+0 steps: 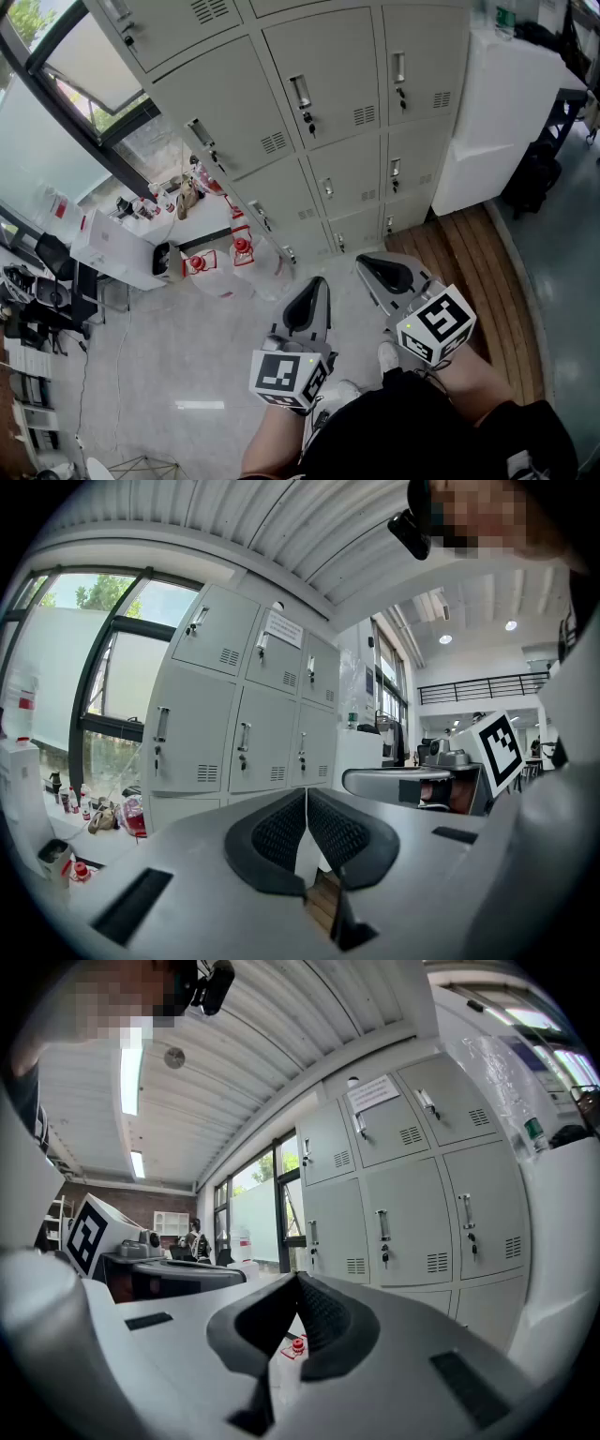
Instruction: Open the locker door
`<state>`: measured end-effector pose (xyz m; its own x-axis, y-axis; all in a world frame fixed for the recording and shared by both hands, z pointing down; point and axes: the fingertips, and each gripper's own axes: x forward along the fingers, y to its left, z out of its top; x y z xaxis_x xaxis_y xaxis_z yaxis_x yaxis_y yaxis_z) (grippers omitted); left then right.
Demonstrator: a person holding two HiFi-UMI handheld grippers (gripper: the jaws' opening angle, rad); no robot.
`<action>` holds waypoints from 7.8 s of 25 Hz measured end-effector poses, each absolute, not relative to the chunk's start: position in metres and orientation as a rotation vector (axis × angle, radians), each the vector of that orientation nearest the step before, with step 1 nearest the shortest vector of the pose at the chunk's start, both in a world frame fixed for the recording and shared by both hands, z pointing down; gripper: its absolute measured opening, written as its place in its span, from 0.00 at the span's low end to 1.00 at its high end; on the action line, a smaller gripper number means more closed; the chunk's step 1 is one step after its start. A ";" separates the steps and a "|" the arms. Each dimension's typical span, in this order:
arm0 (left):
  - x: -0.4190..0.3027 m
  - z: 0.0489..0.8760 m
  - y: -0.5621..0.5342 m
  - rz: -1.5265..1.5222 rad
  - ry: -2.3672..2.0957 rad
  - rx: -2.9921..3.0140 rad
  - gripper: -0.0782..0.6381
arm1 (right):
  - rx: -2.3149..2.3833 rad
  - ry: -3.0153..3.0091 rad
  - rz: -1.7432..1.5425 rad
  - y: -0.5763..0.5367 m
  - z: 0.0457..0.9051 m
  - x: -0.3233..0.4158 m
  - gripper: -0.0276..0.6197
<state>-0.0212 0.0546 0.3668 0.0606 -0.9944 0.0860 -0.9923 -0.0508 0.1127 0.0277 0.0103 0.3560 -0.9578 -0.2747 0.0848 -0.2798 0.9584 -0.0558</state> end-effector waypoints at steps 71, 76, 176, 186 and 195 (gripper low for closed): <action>-0.052 0.372 -0.073 -0.065 -2.205 1.982 0.13 | 0.220 -3.096 0.062 -0.156 0.348 -0.029 0.13; -0.070 0.376 -0.100 -0.069 -2.161 2.029 0.13 | 0.279 -3.088 0.076 -0.179 0.349 -0.049 0.13; -0.171 0.390 -0.181 -0.054 -1.472 2.515 0.13 | 1.255 -2.769 -0.072 -0.273 0.338 -0.118 0.34; -0.135 0.387 -0.182 -0.053 -1.406 2.555 0.13 | 1.375 -2.651 -0.165 -0.269 0.337 -0.108 0.40; -0.131 0.382 -0.177 -0.039 -1.434 2.555 0.13 | 1.370 -2.667 -0.120 -0.269 0.339 -0.091 0.40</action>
<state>-0.1313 -0.1766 0.3820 0.5261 -0.8467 0.0797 -0.8411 -0.5042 0.1959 -0.0909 -0.2692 0.3389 -0.5752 -0.8132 0.0882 -0.8021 0.5819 0.1344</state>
